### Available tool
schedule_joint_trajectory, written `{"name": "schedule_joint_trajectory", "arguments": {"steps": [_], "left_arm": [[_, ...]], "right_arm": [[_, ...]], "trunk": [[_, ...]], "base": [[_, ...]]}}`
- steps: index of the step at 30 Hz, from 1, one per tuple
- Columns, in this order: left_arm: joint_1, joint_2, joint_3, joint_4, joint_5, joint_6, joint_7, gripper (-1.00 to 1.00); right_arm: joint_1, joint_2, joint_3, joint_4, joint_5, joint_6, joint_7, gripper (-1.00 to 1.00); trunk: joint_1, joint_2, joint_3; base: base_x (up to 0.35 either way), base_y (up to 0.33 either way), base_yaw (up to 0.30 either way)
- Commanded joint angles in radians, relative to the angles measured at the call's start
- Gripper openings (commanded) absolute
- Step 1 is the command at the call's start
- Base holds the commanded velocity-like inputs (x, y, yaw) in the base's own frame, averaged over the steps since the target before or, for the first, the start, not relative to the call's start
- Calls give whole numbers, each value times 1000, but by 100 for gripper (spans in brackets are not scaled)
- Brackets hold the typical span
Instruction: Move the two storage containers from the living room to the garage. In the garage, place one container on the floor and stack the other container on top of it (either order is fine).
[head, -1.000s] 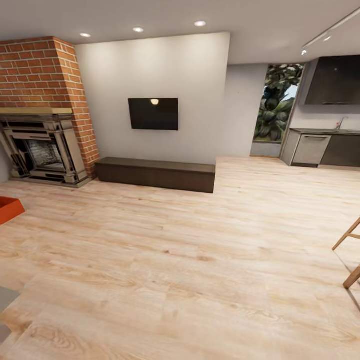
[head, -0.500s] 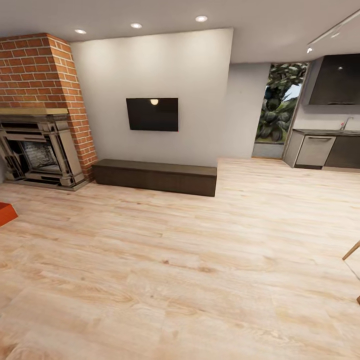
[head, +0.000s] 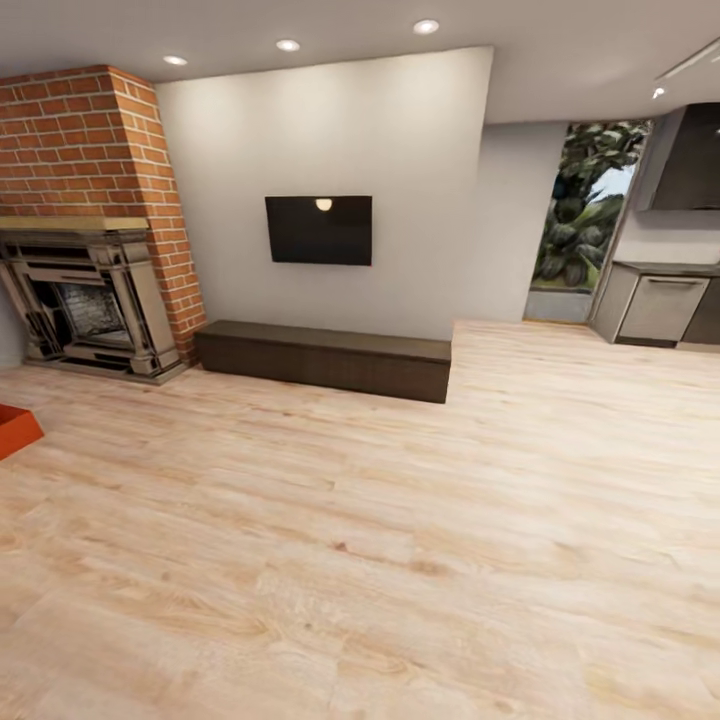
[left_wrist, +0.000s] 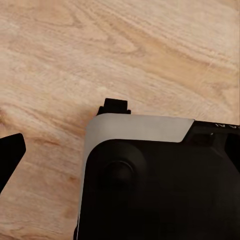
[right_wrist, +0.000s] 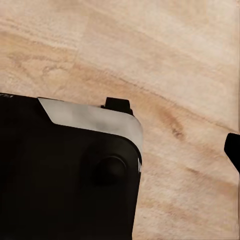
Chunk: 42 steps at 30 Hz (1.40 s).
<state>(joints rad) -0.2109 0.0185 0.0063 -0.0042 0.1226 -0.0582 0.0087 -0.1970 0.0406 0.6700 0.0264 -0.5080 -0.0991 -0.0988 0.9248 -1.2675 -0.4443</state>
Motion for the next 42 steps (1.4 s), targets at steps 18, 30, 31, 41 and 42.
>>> {"name": "schedule_joint_trajectory", "arguments": {"steps": [18, 30, 31, 41, 42], "left_arm": [[-1, 0, 0, 1, 8, -3, 0, 100], [-1, 0, 0, 1, 8, -3, 0, 100], [-1, 0, 0, 1, 8, -3, 0, 100], [-1, 0, 0, 1, 8, -3, 0, 100], [-1, 0, 0, 1, 8, -3, 0, 100]], "right_arm": [[-1, 1, 8, 3, -9, -5, -1, 100], [-1, 1, 9, 3, -9, -5, -1, 100], [-1, 1, 9, 3, -9, -5, -1, 100], [-1, 0, 9, 3, -9, -5, -1, 100], [-1, 0, 8, 3, -9, -5, -1, 100]], "trunk": [[1, -1, 8], [1, -1, 10], [1, -1, 10], [1, -1, 10], [1, -1, 10]], "base": [[321, 0, 259], [321, 0, 161], [321, 0, 11], [321, 0, 37], [321, 0, 151]]}}
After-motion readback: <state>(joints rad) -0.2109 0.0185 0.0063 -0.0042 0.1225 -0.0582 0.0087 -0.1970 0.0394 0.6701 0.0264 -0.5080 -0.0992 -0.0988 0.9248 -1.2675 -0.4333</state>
